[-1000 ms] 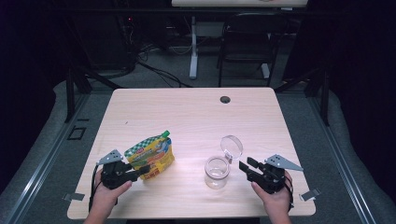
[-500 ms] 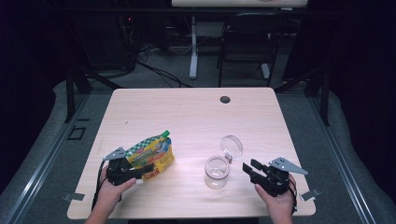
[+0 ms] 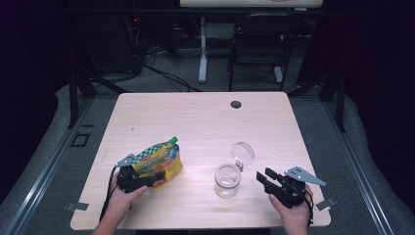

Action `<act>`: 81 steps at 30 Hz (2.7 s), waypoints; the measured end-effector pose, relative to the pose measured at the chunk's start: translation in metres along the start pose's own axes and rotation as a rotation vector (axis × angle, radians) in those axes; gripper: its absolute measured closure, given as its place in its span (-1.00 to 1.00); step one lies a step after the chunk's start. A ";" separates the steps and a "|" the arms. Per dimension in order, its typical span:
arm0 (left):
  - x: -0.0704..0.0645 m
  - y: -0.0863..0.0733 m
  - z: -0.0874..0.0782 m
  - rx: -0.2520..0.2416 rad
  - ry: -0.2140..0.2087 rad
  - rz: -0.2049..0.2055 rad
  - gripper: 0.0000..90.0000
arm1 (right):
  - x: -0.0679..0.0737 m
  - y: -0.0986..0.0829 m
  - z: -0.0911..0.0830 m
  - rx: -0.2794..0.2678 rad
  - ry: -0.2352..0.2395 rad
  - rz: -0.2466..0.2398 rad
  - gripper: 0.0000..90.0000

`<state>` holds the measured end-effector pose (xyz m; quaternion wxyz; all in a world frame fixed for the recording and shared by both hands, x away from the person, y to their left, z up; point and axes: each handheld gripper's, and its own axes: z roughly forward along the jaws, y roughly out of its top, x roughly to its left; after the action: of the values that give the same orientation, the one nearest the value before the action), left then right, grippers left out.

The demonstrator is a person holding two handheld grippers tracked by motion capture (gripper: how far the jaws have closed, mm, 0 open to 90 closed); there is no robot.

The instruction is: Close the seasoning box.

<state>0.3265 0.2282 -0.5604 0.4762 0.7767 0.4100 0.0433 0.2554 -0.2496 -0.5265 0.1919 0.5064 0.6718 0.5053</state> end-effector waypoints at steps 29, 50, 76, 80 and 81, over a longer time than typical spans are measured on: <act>0.006 -0.008 0.013 0.011 -0.005 0.008 -0.14 | -0.001 -0.001 -0.003 -0.003 -0.009 0.001 0.26; 0.007 -0.012 0.014 -0.042 -0.039 0.000 0.02 | 0.001 0.000 -0.002 0.005 -0.009 -0.026 0.26; 0.006 -0.013 0.014 -0.089 -0.042 -0.003 0.01 | 0.009 -0.001 0.002 0.000 -0.005 -0.113 0.27; 0.006 -0.013 0.014 -0.089 -0.049 0.002 0.07 | 0.009 -0.002 0.003 0.004 0.000 -0.097 0.28; 0.006 -0.013 0.014 -0.090 -0.051 0.004 0.09 | 0.009 -0.002 0.003 0.006 -0.001 -0.098 0.28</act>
<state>0.3289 0.2248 -0.5797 0.5208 0.7562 0.3938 0.0430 0.2532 -0.2399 -0.5276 0.2154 0.4739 0.6971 0.4931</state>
